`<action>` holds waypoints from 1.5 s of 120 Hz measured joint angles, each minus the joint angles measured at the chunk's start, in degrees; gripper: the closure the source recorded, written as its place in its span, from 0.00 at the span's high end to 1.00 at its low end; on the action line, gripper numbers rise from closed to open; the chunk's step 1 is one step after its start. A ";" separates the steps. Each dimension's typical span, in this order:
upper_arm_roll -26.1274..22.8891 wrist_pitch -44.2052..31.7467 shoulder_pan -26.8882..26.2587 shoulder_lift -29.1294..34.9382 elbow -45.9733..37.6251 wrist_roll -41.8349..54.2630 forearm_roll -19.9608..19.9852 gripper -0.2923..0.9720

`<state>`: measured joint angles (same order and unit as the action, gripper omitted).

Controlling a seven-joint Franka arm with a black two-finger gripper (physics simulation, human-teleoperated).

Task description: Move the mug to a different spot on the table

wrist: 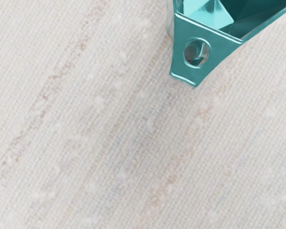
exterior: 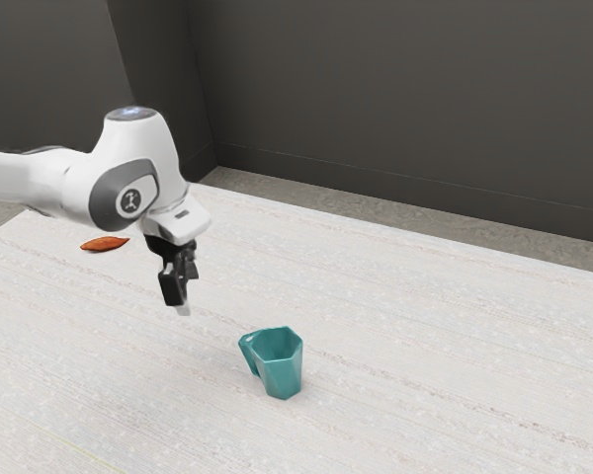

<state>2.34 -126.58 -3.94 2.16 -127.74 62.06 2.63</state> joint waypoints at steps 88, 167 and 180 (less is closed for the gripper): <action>-1.03 -10.67 -1.73 -13.96 0.31 40.65 21.81 0.77; -1.20 -12.64 -2.90 -17.94 1.50 54.01 31.98 0.58; -1.20 -12.79 -2.84 -18.25 1.48 55.10 32.84 0.54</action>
<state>1.14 -139.37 -6.78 -16.09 -126.26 117.16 35.47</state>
